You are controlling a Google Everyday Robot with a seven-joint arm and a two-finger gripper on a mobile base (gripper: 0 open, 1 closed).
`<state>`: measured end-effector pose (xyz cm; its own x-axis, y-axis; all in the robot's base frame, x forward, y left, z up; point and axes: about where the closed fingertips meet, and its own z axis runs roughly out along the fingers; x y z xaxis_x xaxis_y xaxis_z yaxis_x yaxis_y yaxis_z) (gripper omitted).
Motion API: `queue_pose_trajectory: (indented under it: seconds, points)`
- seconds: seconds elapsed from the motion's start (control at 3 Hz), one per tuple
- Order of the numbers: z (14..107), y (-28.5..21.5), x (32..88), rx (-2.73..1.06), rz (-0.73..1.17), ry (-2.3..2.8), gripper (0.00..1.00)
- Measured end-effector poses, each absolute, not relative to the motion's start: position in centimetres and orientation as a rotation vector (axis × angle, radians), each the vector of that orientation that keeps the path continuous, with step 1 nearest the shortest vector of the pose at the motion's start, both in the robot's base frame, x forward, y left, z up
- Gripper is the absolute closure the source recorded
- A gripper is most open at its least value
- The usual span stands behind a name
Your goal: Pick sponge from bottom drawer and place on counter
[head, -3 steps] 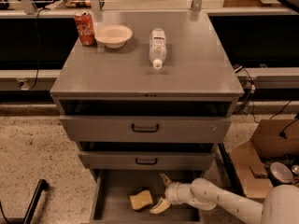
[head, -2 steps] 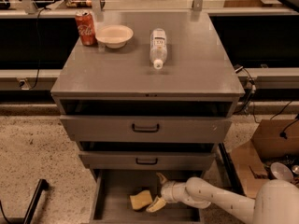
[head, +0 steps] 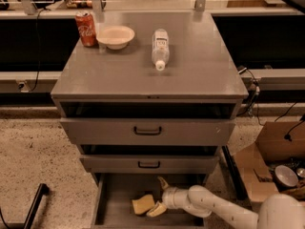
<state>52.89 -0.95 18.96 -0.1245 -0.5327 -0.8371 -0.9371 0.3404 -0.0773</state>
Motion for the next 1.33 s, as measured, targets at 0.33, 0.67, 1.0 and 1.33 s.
queue_pose_trajectory:
  seconds: [0.33, 0.67, 1.0, 1.33]
  points:
    - [17.7, -1.2, 53.1, -1.265, 0.648, 1.750, 0.00]
    - [16.1, -0.9, 53.3, -1.269, 0.679, 1.744, 0.00]
    - [15.3, -0.2, 53.4, -1.300, 0.696, 1.783, 0.00]
    - [14.9, 0.4, 53.1, -1.312, 0.713, 1.807, 0.00]
